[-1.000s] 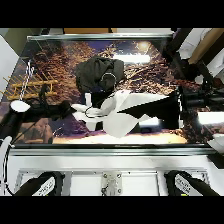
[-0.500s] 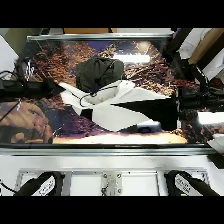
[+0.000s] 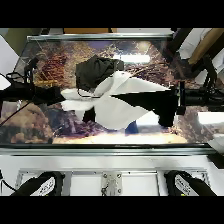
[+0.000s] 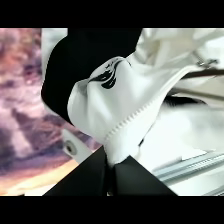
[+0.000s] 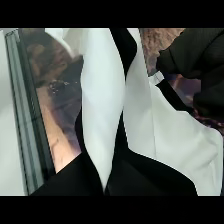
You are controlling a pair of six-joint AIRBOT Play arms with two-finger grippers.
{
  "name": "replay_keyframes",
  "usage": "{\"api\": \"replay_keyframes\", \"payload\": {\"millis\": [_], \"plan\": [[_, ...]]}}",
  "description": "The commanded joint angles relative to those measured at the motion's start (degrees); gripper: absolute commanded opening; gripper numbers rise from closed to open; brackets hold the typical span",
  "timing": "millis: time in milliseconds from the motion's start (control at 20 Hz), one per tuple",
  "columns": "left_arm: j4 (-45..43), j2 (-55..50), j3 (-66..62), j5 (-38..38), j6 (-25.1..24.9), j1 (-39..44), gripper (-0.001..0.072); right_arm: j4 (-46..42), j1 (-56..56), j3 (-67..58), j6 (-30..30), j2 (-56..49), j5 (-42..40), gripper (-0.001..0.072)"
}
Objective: Fold the clothes and pants, and hang the long-sleeved shirts on hangers.
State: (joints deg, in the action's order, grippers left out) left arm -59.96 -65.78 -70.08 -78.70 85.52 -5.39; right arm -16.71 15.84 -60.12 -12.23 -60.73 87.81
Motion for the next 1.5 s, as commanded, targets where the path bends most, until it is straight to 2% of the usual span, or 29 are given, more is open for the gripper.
{"api": "replay_keyframes", "payload": {"millis": [0,150,400,650,900,1100,1250,1450], "plan": [[-2.29,-2.08,1.27,-0.31,0.83,0.28,0.0013,-1.33,-0.72,0.02,-0.02,0.74,1.77,0.0010],[-3.06,-3.54,-0.90,-1.51,0.85,-1.38,0.0013,-2.62,-2.05,0.02,-0.02,0.94,3.61,0.0010],[-2.95,-3.80,-9.92,-3.26,0.94,-3.23,0.0013,-13.16,-3.48,0.35,-2.82,0.94,4.79,0.0010],[-2.91,-3.82,-21.49,-6.69,1.86,-3.10,0.0013,-13.75,-3.72,5.92,-2.80,0.96,3.76,0.0010],[-3.10,-4.74,-31.45,-6.54,3.02,0.42,0.0013,-7.37,-11.13,10.38,-2.36,2.73,4.98,0.0010],[-3.52,-10.40,-41.16,-9.97,4.50,4.74,0.0012,-1.99,-18.40,10.36,-2.38,4.68,5.66,0.0011],[-3.48,-14.97,-47.41,-12.41,4.70,6.78,0.0013,4.85,-19.91,10.36,-2.38,5.99,5.66,0.0011],[-2.86,-15.85,-45.83,-11.28,4.96,7.19,0.0013,13.11,-19.87,10.36,-2.38,6.88,5.38,0.0010]]}}
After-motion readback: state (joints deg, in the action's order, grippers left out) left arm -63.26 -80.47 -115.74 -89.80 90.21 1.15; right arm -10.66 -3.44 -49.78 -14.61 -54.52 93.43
